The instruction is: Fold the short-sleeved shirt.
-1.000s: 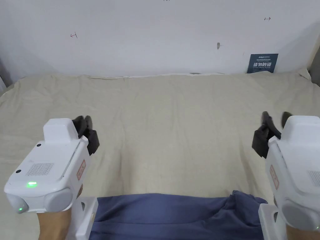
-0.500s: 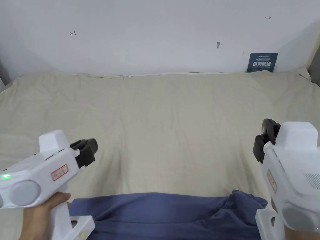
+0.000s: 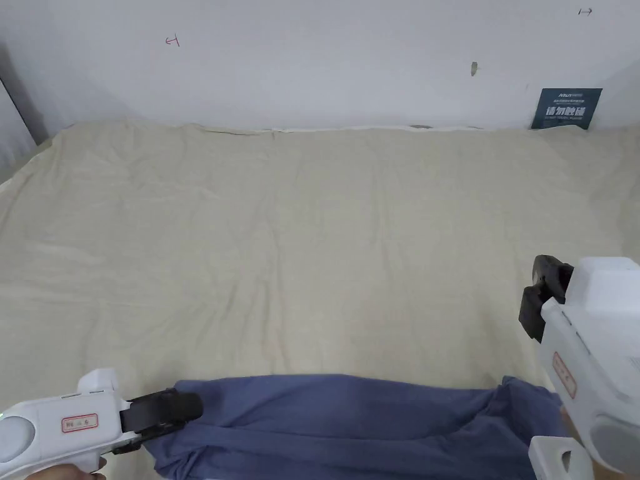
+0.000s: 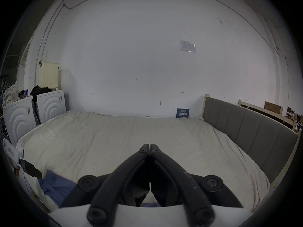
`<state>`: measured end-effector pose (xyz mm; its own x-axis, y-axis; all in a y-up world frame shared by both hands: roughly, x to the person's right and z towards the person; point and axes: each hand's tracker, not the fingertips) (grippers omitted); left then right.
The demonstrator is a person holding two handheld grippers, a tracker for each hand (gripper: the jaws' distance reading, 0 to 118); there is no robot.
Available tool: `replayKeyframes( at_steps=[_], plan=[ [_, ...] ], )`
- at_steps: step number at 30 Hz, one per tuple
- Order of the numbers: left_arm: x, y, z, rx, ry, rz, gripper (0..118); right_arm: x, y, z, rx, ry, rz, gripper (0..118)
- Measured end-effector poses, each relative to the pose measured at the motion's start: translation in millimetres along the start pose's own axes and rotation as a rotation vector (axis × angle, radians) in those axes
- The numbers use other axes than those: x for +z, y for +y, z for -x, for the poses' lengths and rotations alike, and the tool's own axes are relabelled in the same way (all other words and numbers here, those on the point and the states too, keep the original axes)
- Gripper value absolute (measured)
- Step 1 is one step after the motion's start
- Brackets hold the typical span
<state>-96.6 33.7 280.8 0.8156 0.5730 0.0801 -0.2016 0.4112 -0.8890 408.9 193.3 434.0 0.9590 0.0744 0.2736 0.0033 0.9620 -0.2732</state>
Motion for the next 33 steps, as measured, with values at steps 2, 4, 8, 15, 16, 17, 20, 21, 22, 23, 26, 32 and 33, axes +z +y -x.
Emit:
replayKeyframes(
  at_steps=[2,4,8,15,16,17,20,21,22,23,26,32,33],
  plan=[
    [-6.4,4.8,22.3,0.035,-0.006,-0.006,107,-4.7,-2.2,3.6,0.007,0.009,0.018,1],
    [-10.6,7.0,30.2,0.054,-0.019,-0.014,107,-7.8,-4.5,6.4,0.009,0.018,0.032,1],
    [-18.9,1.2,4.5,0.044,-0.022,-0.004,80,-13.9,-7.7,8.6,0.015,0.023,0.052,2],
    [-32.6,-11.8,-6.9,-0.026,0.043,0.014,23,-16.8,-12.6,0.2,0.004,0.014,0.082,2],
    [-35.9,-12.6,-8.3,-0.008,0.049,0.015,21,-15.2,-13.5,-1.7,0.000,0.012,0.083,2],
    [-36.6,-13.9,-10.1,0.001,0.044,0.010,18,-15.0,-13.7,-3.3,-0.003,0.011,0.084,2],
    [-30.3,-12.5,-18.6,-0.063,0.080,-0.007,13,-12.8,-13.1,-9.2,-0.008,0.008,0.089,2],
    [-25.1,-12.3,-25.4,-0.077,0.088,-0.017,12,-12.4,-12.3,-10.9,-0.007,0.005,0.088,2],
    [-22.6,-7.9,-25.6,-0.098,0.091,-0.040,12,-12.3,-10.9,-12.6,-0.005,0.003,0.086,2],
    [-15.5,-4.8,-29.6,-0.107,0.090,-0.062,11,-12.2,-9.9,-13.9,-0.005,0.001,0.084,2],
    [8.6,10.1,-35.0,-0.109,0.077,-0.111,10,-10.9,-5.7,-17.9,-0.015,0.000,0.072,2],
    [46.4,34.0,-28.8,-0.141,0.180,-0.170,10,-5.9,-1.7,-20.7,-0.031,0.012,0.045,2],
    [50.6,36.0,-25.0,-0.146,0.217,-0.172,10,-5.3,-1.8,-21.3,-0.033,0.013,0.043,2]
  ],
)
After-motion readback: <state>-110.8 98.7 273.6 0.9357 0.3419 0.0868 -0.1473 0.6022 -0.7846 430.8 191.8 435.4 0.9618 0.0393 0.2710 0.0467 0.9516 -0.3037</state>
